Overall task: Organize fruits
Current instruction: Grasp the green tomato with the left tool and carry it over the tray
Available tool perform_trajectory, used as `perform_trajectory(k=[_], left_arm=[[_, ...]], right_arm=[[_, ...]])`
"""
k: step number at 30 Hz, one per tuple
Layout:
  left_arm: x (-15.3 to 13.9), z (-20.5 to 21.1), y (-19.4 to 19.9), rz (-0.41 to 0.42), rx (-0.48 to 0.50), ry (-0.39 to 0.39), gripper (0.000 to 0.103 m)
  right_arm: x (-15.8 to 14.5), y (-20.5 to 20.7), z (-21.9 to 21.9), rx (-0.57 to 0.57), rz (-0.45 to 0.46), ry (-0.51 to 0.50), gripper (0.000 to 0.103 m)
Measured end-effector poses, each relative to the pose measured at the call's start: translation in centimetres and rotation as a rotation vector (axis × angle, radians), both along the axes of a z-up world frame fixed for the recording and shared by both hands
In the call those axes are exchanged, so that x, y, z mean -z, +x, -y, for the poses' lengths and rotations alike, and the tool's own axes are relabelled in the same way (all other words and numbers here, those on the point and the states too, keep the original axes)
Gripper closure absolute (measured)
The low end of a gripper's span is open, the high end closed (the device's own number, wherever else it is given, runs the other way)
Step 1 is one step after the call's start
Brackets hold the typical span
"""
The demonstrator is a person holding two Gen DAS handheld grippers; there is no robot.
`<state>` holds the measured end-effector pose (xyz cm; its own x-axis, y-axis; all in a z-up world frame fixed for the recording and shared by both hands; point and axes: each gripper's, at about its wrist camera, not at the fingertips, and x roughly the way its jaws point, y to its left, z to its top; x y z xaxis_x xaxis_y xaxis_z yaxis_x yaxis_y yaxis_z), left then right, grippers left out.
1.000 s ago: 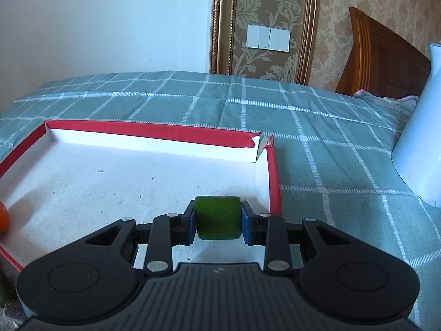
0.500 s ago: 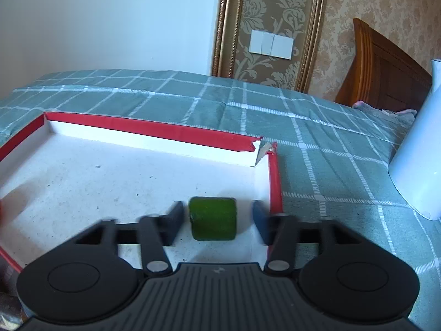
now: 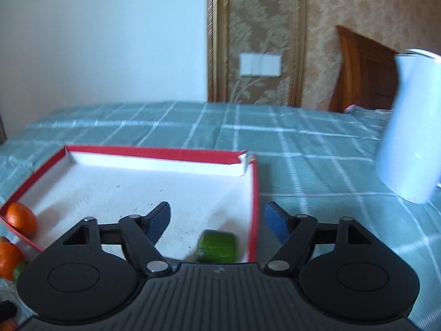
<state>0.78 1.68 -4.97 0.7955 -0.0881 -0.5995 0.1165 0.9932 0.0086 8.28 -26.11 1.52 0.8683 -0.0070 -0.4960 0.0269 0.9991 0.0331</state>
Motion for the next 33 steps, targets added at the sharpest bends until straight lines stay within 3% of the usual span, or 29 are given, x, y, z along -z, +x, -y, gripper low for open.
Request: perform_trajectory(k=[7, 14, 18, 21, 23, 27, 33], left_arm=[[-0.3, -0.1, -0.9, 0.031, 0.009, -0.007, 0.0], [-1.5, 0.3, -1.0, 0.091, -0.024, 0.068, 0.001], [-1.5, 0.0, 0.6, 0.037, 0.022, 0.091, 0.022], [-1.2, -0.6, 1.2, 0.007, 0.023, 0.041, 0.025], [-1.3, -0.9, 1.3, 0.008, 0.039, 0.021, 0.036], [-1.3, -0.6, 1.1, 0.013, 0.081, 0.015, 0.067], [-1.3, -0.3, 0.7, 0.037, 0.086, 0.023, 0.073]], right_arm=[[0.2, -3.7, 0.8, 0.071, 0.101, -0.032, 0.018], [0.7, -3.8, 0.0, 0.044, 0.079, -0.053, 0.018], [0.7, -4.1, -0.6, 0.04, 0.09, -0.09, 0.018], [0.8, -4.2, -0.8, 0.037, 0.091, -0.098, 0.018], [0.8, -4.2, -0.9, 0.039, 0.091, -0.098, 0.018], [1.0, -4.1, -1.0, 0.036, 0.081, -0.1, 0.018], [1.1, -4.1, -1.0, 0.04, 0.078, -0.114, 0.018]])
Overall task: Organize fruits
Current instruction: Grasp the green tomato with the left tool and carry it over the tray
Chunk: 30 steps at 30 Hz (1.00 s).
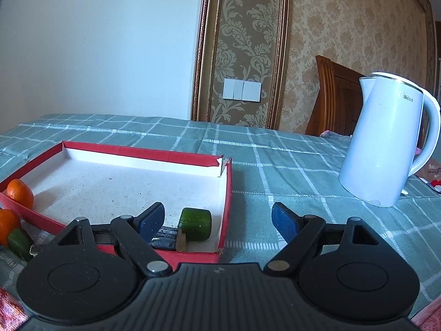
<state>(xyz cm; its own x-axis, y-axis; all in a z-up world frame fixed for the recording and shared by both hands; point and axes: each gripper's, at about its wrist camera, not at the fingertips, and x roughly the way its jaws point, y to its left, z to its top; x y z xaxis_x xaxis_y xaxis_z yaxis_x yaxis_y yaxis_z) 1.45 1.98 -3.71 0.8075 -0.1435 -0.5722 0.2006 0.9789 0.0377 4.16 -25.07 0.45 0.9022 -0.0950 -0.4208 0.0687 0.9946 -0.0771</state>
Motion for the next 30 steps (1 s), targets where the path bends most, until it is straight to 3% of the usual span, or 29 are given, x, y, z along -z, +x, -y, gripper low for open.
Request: perform_trajectory(k=[8, 14, 21, 23, 30], left_arm=[[-1.9, 0.5, -1.0, 0.059, 0.025, -0.012, 0.073], [-4.3, 2.5, 2.3, 0.099, 0.053, -0.029, 0.073], [-4.8, 4.3, 7.7, 0.066, 0.047, -0.038, 0.073], [-4.5, 4.7, 9.0, 0.041, 0.04, -0.038, 0.073], [-3.1, 5.4, 12.8, -0.033, 0.004, -0.037, 0.073]], right_arm=[[0.1, 0.1, 0.1, 0.004, -0.009, -0.002, 0.018], [0.2, 0.1, 0.0, -0.002, -0.024, 0.0, 0.018], [0.2, -2.7, 1.4, -0.031, -0.063, 0.1, 0.016], [0.6, -3.1, 1.4, -0.085, -0.138, 0.098, 0.008], [2.9, -3.1, 1.7, -0.081, -0.23, 0.136, 0.008]])
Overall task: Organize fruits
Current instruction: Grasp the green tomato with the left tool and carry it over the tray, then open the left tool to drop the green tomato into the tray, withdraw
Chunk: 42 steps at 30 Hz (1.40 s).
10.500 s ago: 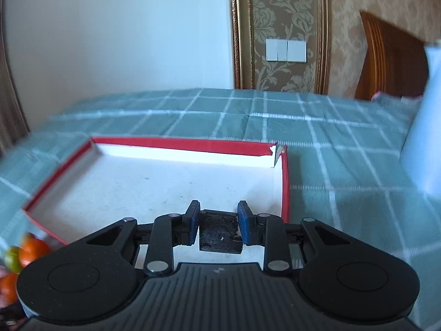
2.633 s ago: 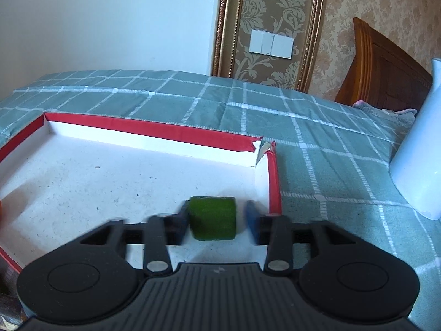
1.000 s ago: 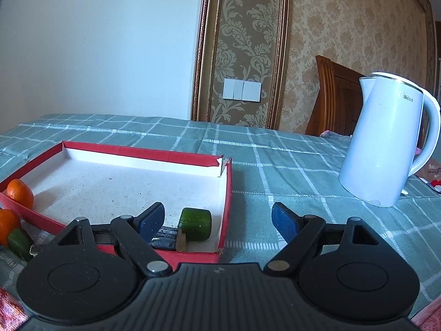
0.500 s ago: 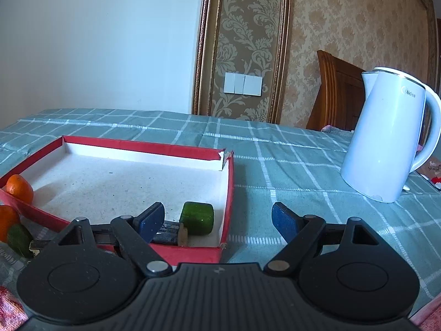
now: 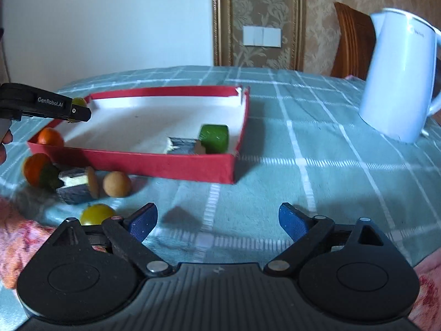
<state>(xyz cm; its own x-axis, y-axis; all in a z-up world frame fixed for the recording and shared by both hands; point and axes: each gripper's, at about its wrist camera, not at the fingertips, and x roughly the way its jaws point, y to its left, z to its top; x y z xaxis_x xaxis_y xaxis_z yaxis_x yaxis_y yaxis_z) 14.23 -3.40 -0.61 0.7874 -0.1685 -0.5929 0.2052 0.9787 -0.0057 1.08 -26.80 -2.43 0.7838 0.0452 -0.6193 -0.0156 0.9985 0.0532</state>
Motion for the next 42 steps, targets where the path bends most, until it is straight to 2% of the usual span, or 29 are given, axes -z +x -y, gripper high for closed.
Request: perform_trajectory(k=[6, 11, 16, 19, 26, 30, 33, 35, 38, 42], left_arm=[[1.1, 0.5, 1.8, -0.042, -0.025, 0.015, 0.073], [1.7, 0.5, 2.6, -0.067, -0.041, 0.015, 0.073], [1.8, 0.8, 2.5, -0.058, -0.045, 0.022, 0.071], [2.2, 0.8, 2.6, -0.06, -0.053, 0.022, 0.063], [2.2, 0.5, 2.7, -0.07, -0.072, 0.015, 0.056], [2.2, 0.5, 2.5, -0.077, -0.074, 0.018, 0.043], [2.1, 0.5, 2.2, -0.077, -0.073, 0.01, 0.038], [1.9, 0.4, 1.7, -0.054, -0.076, 0.009, 0.036], [1.0, 0.5, 0.7, 0.003, -0.092, 0.034, 0.029], [-0.5, 0.5, -1.5, 0.084, -0.096, 0.073, 0.028]], right_arm=[[0.2, 0.0, 1.0, 0.033, 0.005, 0.042, 0.008], [0.2, 0.5, 0.8, 0.057, -0.003, 0.023, 0.008], [0.2, 0.6, 0.6, 0.068, -0.011, 0.002, 0.007], [0.2, 0.8, 0.4, 0.072, -0.018, -0.012, 0.006], [0.3, 1.0, 0.4, 0.089, -0.032, -0.021, 0.001], [0.3, 1.0, 0.4, 0.089, -0.032, -0.021, 0.001], [0.3, 1.0, 0.4, 0.089, -0.032, -0.021, 0.001], [0.3, 1.0, 0.4, 0.089, -0.032, -0.021, 0.001], [0.3, 1.0, 0.4, 0.089, -0.032, -0.021, 0.001], [0.3, 1.1, 0.4, 0.09, -0.032, -0.021, 0.0]])
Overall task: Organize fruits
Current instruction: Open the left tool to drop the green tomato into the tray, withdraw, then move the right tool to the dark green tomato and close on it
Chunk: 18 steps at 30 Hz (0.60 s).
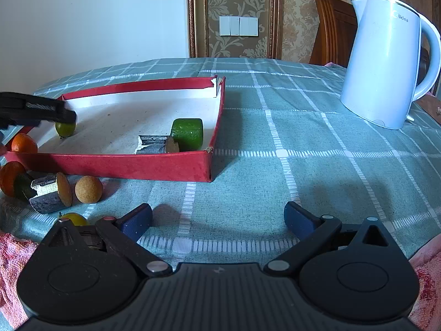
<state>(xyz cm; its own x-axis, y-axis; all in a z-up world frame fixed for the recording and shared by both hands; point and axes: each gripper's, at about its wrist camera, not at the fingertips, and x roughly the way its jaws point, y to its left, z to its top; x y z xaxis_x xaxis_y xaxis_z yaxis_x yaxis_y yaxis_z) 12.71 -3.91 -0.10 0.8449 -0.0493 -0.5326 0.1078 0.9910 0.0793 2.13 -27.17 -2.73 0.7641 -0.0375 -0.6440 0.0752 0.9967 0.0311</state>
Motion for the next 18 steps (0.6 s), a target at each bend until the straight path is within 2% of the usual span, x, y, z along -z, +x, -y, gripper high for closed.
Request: perform_trajectory(k=[4, 7, 18], left_arm=[[-1.3, -0.4, -3.4, 0.063, 0.016, 0.022, 0.019], [-1.8, -0.8, -5.9, 0.081, 0.025, 0.017, 0.017], [-0.8, -3.5, -11.3, 0.044, -0.013, -0.031, 0.016]], right_arm=[[0.0, 0.0, 0.0, 0.0, 0.0, 0.0, 0.0], [0.0, 0.0, 0.0, 0.0, 0.0, 0.0, 0.0], [0.0, 0.0, 0.0, 0.002, 0.001, 0.0, 0.0]])
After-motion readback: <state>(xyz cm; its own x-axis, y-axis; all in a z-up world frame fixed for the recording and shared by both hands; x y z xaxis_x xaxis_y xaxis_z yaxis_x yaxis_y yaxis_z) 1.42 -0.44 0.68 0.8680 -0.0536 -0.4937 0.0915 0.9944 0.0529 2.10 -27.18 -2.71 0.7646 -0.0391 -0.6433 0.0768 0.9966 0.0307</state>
